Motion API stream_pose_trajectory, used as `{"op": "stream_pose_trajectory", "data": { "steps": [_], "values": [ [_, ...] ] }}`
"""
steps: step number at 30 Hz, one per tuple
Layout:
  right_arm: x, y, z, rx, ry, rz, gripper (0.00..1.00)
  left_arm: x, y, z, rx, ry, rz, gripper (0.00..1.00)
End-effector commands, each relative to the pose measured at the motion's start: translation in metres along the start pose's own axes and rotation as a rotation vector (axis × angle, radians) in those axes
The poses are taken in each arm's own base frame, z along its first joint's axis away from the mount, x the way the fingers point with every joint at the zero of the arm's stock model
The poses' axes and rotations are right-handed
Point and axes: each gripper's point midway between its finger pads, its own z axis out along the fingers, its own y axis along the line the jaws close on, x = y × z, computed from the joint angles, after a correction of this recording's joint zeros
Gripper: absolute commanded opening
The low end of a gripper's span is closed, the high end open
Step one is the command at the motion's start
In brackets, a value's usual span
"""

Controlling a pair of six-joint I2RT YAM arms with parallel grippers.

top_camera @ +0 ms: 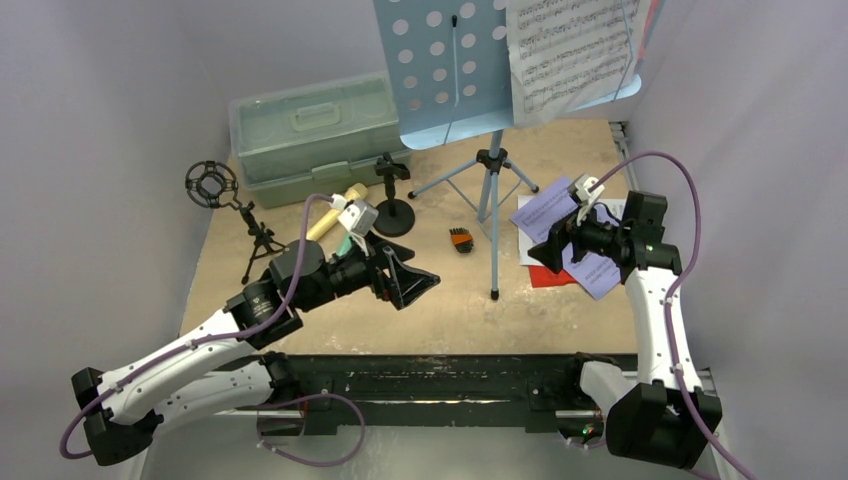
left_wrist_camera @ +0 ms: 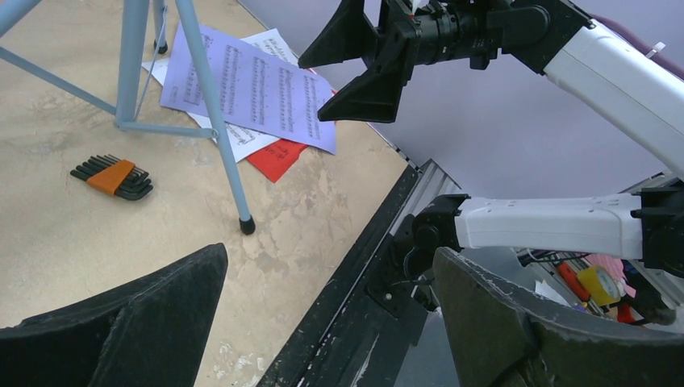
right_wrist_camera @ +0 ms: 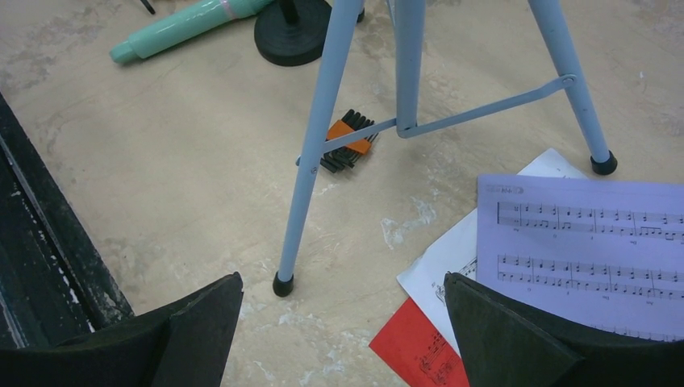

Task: Pack up the instrument practice props
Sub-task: Place the sheet music at the center of the board, then pick up the sheet music from the music stand.

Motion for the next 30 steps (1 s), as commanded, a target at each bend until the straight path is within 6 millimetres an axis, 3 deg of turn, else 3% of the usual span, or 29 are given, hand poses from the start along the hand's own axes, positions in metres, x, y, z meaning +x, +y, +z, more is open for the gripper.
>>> {"op": "stream_pose_trajectory", "data": {
  "steps": [1, 10, 18, 22, 26, 30],
  "values": [
    [-0.004, 0.006, -0.004, -0.013, -0.016, -0.035, 0.99, -0.013, -0.007, 0.000, 0.036, -0.059, 0.005, 1.00],
    [-0.003, 0.006, -0.004, -0.011, -0.014, -0.039, 0.99, -0.037, -0.058, 0.006, 0.219, -0.073, -0.030, 0.99],
    [-0.004, 0.006, -0.005, -0.010, -0.015, -0.039, 0.99, -0.016, -0.143, 0.029, 0.302, 0.044, 0.128, 0.99],
    [-0.004, 0.006, -0.005, -0.007, -0.015, -0.041, 0.99, -0.012, -0.175, 0.037, 0.311, 0.063, 0.210, 0.99],
    [-0.004, 0.006, -0.005, -0.005, -0.017, -0.041, 0.99, -0.026, -0.199, 0.042, 0.335, 0.037, 0.275, 0.99],
    [-0.004, 0.006, -0.005, -0.003, -0.016, -0.041, 0.99, -0.054, -0.209, 0.052, 0.310, -0.031, 0.338, 1.00]
  ]
}}
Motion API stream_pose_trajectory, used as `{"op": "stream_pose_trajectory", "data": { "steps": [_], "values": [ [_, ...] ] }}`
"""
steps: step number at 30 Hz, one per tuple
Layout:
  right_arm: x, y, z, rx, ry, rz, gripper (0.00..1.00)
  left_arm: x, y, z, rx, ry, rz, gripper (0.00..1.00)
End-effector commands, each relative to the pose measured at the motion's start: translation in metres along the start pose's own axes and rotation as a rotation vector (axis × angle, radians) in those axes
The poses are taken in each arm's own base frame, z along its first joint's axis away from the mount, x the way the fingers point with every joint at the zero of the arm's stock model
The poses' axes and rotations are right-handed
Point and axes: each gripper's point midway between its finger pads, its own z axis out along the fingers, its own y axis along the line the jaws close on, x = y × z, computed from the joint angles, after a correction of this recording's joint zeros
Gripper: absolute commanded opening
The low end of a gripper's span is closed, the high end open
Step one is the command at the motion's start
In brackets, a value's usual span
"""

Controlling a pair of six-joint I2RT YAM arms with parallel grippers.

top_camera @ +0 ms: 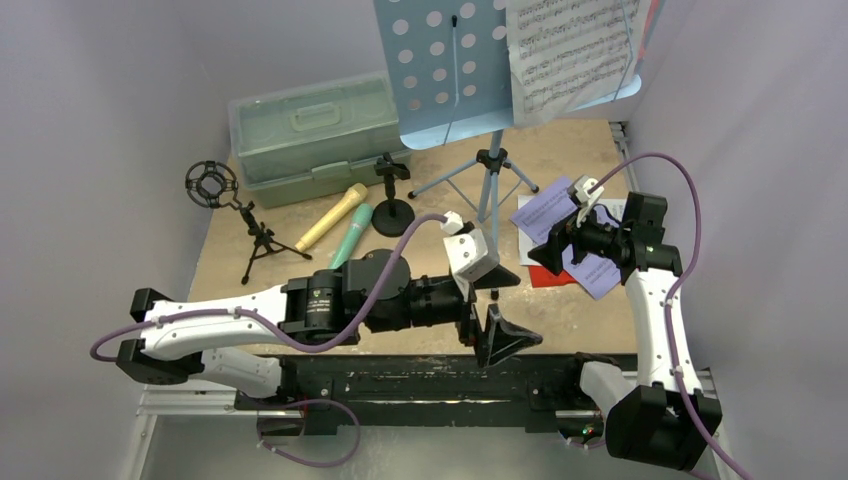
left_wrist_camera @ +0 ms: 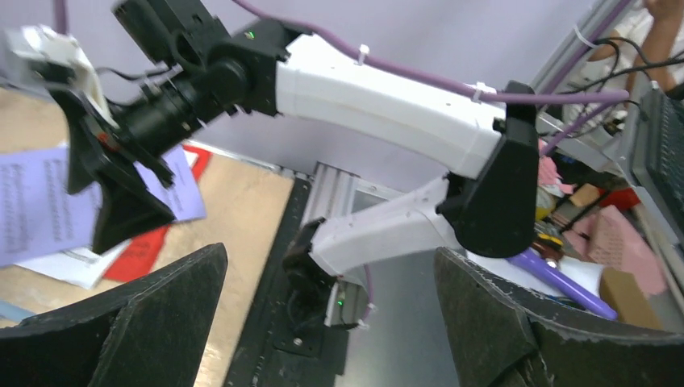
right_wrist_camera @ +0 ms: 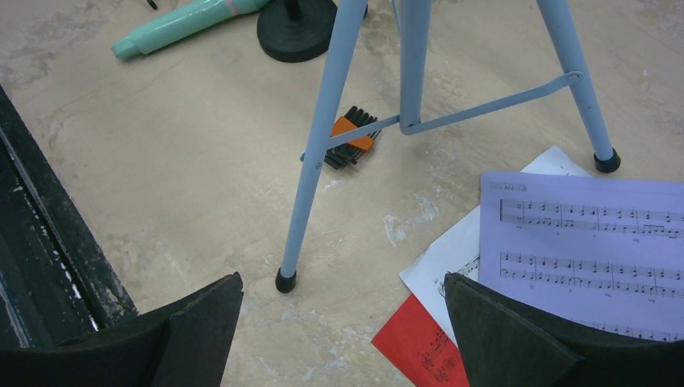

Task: Pack up the instrument practice props
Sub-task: Pick up the sheet music from the music stand.

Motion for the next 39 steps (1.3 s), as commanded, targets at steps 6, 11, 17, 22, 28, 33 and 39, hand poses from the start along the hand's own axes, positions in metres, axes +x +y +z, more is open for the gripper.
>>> {"op": "stream_pose_trajectory", "data": {
  "steps": [6, 11, 17, 22, 28, 33, 39],
  "values": [
    [-0.006, 0.004, -0.004, 0.001, -0.025, -0.037, 0.99, -0.115, 0.019, 0.012, -0.179, -0.207, 0.156, 1.00],
    [-0.006, 0.004, -0.004, 0.001, -0.027, -0.040, 0.99, -0.153, 0.077, 0.030, -0.254, -0.252, 0.018, 1.00],
    [-0.007, 0.005, -0.005, 0.002, -0.030, -0.046, 0.99, -0.184, 0.161, 0.030, -0.386, -0.328, -0.080, 0.99],
    [-0.007, 0.006, -0.006, 0.004, -0.031, -0.047, 0.99, -0.191, 0.196, 0.039, -0.417, -0.348, -0.098, 0.93],
    [-0.007, 0.006, -0.006, 0.005, -0.031, -0.047, 0.99, -0.190, 0.207, 0.047, -0.437, -0.372, -0.090, 0.84],
    [-0.008, 0.006, -0.006, 0.004, -0.032, -0.049, 0.99, -0.188, 0.212, 0.051, -0.442, -0.386, -0.085, 0.75],
    [-0.008, 0.006, -0.006, 0.006, -0.034, -0.051, 0.99, -0.179, 0.220, 0.050, -0.479, -0.383, -0.092, 0.78]
  ]
}}
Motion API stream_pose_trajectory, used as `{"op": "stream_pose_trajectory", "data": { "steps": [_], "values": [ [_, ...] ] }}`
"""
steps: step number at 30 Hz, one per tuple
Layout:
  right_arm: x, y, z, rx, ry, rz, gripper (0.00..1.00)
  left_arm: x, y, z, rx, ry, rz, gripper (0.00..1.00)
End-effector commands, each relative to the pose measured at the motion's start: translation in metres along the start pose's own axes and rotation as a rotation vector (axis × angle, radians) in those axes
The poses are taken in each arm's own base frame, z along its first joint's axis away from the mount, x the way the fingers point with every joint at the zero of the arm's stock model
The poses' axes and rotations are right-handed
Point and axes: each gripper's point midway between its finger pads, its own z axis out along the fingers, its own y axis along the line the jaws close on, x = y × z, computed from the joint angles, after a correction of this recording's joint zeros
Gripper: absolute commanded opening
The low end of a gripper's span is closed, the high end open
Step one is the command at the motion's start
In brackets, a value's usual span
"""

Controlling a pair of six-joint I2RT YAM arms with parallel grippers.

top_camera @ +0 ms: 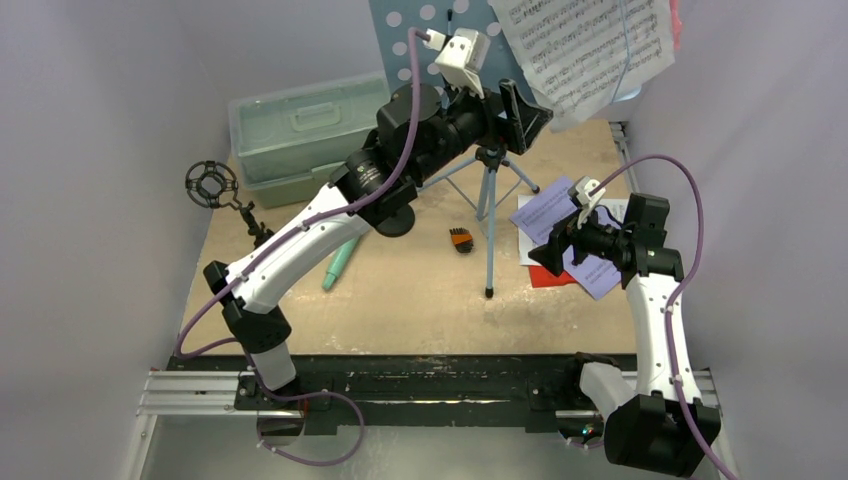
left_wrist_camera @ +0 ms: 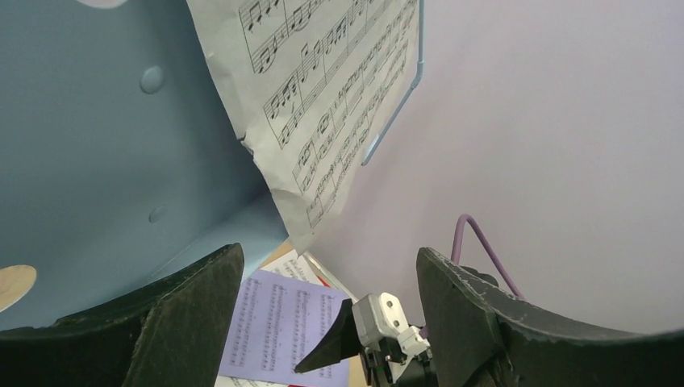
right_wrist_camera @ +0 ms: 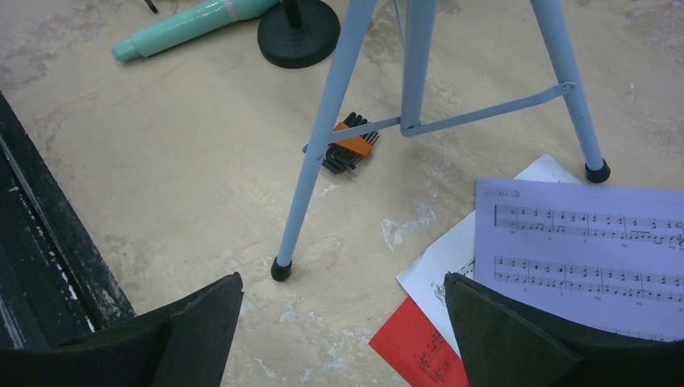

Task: Pack up the instrument practice props
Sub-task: Pick up the sheet music from the music stand.

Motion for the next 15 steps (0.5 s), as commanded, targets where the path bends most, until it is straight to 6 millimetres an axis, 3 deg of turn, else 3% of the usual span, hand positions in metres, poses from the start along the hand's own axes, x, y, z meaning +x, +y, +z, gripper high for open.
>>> {"op": "stream_pose_trajectory", "data": {
  "steps": [1, 6, 10, 15],
  "values": [
    [-0.003, 0.003, -0.002, -0.004, -0.019, -0.026, 0.99, -0.008, 0.001, -0.001, -0.002, -0.056, -0.023, 0.79],
    [-0.003, 0.003, -0.001, -0.007, -0.018, -0.024, 0.99, 0.004, -0.005, 0.001, 0.024, -0.096, -0.058, 0.75],
    [-0.003, 0.003, -0.001, -0.007, -0.018, -0.025, 0.99, 0.001, -0.014, 0.008, 0.026, -0.158, -0.074, 0.72],
    [-0.003, 0.003, -0.002, -0.008, -0.018, -0.025, 0.99, -0.003, -0.009, 0.017, -0.012, -0.208, -0.125, 0.68]
  ]
}}
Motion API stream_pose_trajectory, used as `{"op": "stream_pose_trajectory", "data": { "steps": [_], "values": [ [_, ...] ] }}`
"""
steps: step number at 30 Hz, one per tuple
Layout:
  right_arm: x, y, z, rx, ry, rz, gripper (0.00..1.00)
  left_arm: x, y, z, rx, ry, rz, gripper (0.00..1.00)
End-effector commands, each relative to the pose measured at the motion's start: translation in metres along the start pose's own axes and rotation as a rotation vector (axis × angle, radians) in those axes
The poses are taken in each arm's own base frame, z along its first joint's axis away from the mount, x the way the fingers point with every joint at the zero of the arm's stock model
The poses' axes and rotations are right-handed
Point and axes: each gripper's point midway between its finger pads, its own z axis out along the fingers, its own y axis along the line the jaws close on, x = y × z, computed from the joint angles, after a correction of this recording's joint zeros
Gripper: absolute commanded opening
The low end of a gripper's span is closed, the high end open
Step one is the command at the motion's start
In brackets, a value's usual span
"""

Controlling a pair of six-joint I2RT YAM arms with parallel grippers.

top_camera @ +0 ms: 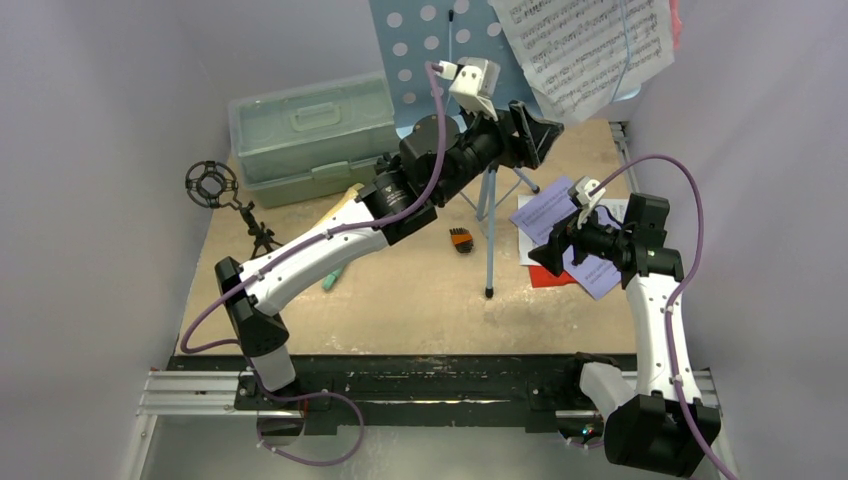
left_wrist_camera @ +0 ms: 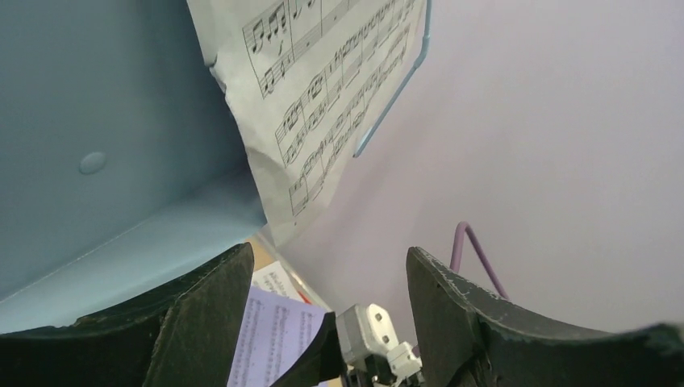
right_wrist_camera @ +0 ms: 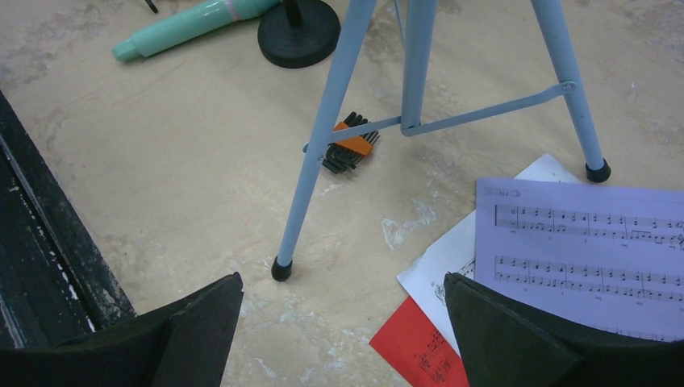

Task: Pack up the instrument practice props
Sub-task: Pick up the sheet music from the music stand.

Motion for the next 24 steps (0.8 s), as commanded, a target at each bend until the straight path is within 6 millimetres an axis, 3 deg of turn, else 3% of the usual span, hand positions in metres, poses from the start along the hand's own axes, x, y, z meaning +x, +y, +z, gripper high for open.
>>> {"op": "stream_pose_trajectory", "data": {
  "steps": [1, 4, 11, 16, 24],
  "values": [
    [-0.003, 0.003, -0.002, -0.007, -0.019, -0.026, 0.99, -0.042, -0.010, 0.005, -0.001, -0.165, -0.079, 0.67],
    [-0.003, 0.004, -0.002, -0.008, -0.021, -0.029, 0.99, -0.046, -0.008, 0.009, -0.011, -0.196, -0.094, 0.61],
    [-0.004, 0.005, -0.003, -0.009, -0.023, -0.034, 0.99, -0.044, -0.002, 0.019, -0.045, -0.221, -0.119, 0.59],
    [-0.004, 0.006, -0.003, -0.011, -0.024, -0.036, 0.99, -0.044, -0.007, 0.024, -0.018, -0.227, -0.129, 0.39],
    [-0.004, 0.006, -0.003, -0.012, -0.024, -0.037, 0.99, -0.051, -0.010, 0.026, -0.006, -0.261, -0.133, 0.30]
  ]
}}
